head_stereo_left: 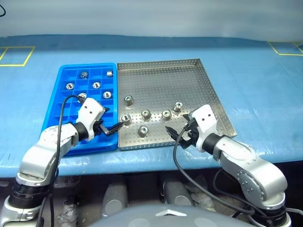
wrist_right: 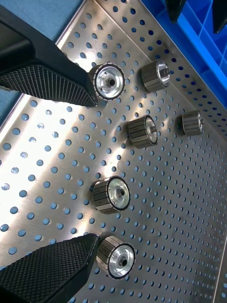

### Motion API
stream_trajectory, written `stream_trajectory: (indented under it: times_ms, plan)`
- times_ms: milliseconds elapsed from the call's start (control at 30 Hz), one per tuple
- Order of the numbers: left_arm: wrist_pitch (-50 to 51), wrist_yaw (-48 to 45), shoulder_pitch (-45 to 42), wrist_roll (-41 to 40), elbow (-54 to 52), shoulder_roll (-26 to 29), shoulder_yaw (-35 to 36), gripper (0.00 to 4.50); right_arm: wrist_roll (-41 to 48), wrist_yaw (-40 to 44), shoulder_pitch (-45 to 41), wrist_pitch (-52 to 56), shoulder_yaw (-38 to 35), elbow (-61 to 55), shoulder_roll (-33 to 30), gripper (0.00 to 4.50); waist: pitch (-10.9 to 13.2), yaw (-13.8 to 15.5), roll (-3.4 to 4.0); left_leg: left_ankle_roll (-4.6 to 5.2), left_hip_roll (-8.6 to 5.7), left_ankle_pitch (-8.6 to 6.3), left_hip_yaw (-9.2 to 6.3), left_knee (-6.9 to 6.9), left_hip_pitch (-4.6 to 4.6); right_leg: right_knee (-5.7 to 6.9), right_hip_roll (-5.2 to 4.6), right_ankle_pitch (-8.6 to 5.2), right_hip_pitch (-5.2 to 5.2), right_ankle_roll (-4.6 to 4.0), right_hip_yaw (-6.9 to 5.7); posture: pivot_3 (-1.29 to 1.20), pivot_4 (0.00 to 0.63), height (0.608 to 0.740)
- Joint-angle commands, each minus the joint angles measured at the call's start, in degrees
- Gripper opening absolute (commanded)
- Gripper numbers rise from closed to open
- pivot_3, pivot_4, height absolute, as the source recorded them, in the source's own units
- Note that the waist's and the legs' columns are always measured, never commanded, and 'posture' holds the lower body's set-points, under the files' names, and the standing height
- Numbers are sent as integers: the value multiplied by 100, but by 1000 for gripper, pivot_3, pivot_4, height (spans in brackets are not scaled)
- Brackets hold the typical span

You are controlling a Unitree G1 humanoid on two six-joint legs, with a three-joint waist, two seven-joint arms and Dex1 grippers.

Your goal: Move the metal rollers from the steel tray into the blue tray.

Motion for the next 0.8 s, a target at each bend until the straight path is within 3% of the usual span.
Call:
stream_trajectory:
  times_ms: [33, 800]
  plan:
    - [-146, 74, -45, 67, -253, -19, 114, 4487, -148, -118, -30, -106, 25, -90, -58, 4500, 0, 6, 0, 0, 0, 0, 0, 0, 0, 0, 0, 0, 0, 0, 0, 35, 150, 740]
    - [-236, 22, 19, 24, -252, 36, 181, 4487, -245, 65, -37, -641, 205, -26, -92, 4500, 0, 52, 0, 0, 0, 0, 0, 0, 0, 1, 0, 0, 0, 0, 0, 47, 150, 740]
